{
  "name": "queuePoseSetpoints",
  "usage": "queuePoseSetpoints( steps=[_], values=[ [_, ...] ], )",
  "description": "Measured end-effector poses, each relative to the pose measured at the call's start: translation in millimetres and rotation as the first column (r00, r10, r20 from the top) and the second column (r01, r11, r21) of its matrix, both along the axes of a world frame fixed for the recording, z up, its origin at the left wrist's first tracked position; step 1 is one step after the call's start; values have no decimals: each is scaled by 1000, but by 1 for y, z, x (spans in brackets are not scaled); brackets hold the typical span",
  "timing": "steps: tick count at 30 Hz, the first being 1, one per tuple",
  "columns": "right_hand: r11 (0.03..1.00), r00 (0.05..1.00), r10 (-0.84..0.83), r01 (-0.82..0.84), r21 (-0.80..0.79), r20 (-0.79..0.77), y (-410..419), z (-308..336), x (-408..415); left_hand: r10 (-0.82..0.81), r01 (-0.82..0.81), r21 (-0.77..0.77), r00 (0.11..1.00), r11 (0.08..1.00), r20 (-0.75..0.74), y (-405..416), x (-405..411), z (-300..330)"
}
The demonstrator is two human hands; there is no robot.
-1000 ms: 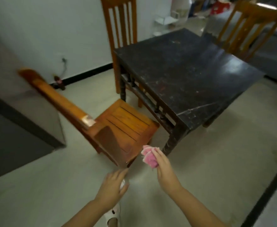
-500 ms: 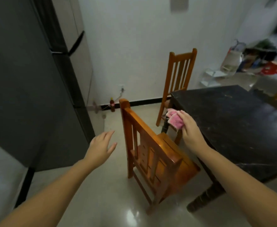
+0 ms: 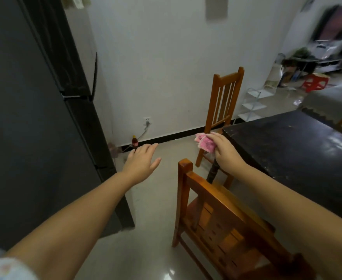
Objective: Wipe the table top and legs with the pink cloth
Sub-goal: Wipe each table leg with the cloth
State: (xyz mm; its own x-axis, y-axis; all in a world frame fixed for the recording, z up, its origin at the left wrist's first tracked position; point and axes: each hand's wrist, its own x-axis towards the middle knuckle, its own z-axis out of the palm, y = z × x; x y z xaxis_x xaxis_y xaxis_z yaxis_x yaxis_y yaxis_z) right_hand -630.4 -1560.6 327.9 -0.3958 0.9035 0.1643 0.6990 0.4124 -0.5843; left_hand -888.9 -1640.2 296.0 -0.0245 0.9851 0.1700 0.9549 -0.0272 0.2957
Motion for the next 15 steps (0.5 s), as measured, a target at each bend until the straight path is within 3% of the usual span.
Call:
queuePoseSetpoints(
  steps=[7,11,15],
  values=[
    [999,996,-44,45,6,-72,88,-14,-15,-83,84,-29,996,996,4,119,1,-3],
    [994,984,-94,84,-70,-151,139,-20,-25,-124,122,-58,991,991,-41,181,-4,-14],
    [993,993,-92,86,-80,-77,180,-29,-28,-178,174,-102,983,980,-39,244,-2,-24]
  ],
)
